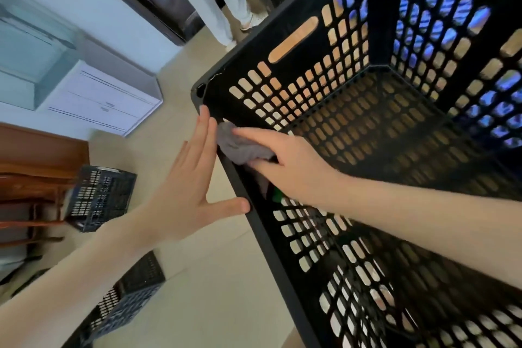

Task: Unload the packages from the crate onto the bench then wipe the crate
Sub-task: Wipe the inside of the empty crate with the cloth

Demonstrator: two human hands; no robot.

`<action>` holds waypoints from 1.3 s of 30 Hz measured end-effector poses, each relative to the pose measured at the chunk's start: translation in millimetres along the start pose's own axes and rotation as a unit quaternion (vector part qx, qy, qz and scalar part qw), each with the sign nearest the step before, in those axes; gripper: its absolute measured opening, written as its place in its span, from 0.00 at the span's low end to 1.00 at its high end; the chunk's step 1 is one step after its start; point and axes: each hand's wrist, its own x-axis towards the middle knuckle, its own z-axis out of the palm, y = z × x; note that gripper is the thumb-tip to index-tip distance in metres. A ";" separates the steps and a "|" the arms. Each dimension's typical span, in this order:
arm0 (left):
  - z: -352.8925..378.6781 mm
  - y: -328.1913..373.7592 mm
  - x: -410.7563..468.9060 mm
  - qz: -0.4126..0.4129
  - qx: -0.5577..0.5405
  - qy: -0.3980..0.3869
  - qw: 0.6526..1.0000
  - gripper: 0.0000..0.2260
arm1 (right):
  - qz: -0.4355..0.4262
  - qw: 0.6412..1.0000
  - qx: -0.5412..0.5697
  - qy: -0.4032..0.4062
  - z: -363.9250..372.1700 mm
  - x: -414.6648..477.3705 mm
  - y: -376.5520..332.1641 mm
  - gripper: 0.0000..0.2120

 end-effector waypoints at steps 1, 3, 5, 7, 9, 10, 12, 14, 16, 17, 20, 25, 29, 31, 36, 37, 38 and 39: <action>-0.3 -0.2 0.1 -0.004 0.007 -0.003 1.000 0.54 | 0.004 1.000 -0.006 0.002 -0.3 18.6 -1.5 0.24; -1.8 -1.5 0.4 -0.005 0.020 -0.006 1.000 0.54 | 0.005 1.000 -0.013 -0.008 0.1 39.0 -1.6 0.24; -1.7 -4.2 0.6 0.003 0.026 -0.011 1.000 0.54 | 0.007 1.000 -0.026 -0.016 1.7 33.9 4.3 0.24; -0.3 -7.0 0.1 0.009 0.033 -0.012 0.999 0.53 | 0.005 0.999 -0.036 -0.022 2.8 6.8 9.5 0.24; 0.8 -7.8 0.1 0.008 0.040 -0.010 0.999 0.54 | 0.005 0.999 -0.024 -0.038 1.0 -30.9 11.8 0.24; 1.4 -7.9 0.0 0.008 0.041 -0.010 0.999 0.54 | 0.002 0.998 -0.028 -0.048 -0.3 -51.8 12.1 0.24; 1.6 -7.1 0.3 0.006 0.038 -0.009 0.999 0.55 | -0.011 0.996 -0.051 -0.076 -3.1 -91.1 12.1 0.25; 1.3 -5.1 0.9 0.000 0.029 -0.009 1.000 0.55 | -0.029 0.991 -0.073 -0.106 -4.7 -120.4 12.2 0.28; 1.9 -3.4 0.5 -0.003 0.020 -0.009 1.000 0.55 | -0.061 0.987 -0.092 -0.116 -5.3 -132.7 15.6 0.29; 2.4 -2.5 0.1 -0.002 0.017 -0.009 1.000 0.55 | -0.075 0.985 -0.106 -0.115 -4.4 -132.3 17.6 0.30; 3.5 -1.3 -1.9 -0.004 0.014 -0.006 1.000 0.55 | -0.110 0.984 -0.115 -0.084 3.4 -115.4 24.9 0.31; -0.1 -0.8 -1.1 -0.004 0.026 -0.007 1.000 0.55 | -0.108 0.990 -0.091 0.016 18.2 -68.4 32.8 0.28; -1.9 -1.7 -0.1 -0.002 0.043 -0.017 0.999 0.55 | -0.158 0.975 -0.127 0.092 30.0 -44.5 49.0 0.25; -2.3 -0.7 -0.2 -0.011 0.043 -0.024 0.999 0.55 | -0.149 0.972 -0.155 0.097 32.4 -46.4 72.1 0.25; -5.7 4.7 -0.5 -0.019 0.036 -0.041 0.998 0.55 | 0.039 0.974 -0.223 0.000 17.5 -50.2 132.1 0.27; -6.0 4.9 0.0 -0.019 0.035 -0.043 0.998 0.55 | 0.068 0.969 -0.236 -0.025 13.5 -47.9 140.9 0.27; -6.3 5.5 0.4 -0.019 0.035 -0.047 0.998 0.55 | 0.088 0.964 -0.246 -0.045 10.2 -45.4 147.1 0.26; -6.5 5.9 0.7 -0.018 0.037 -0.050 0.998 0.55 | 0.098 0.961 -0.252 -0.056 7.9 -42.8 150.1 0.26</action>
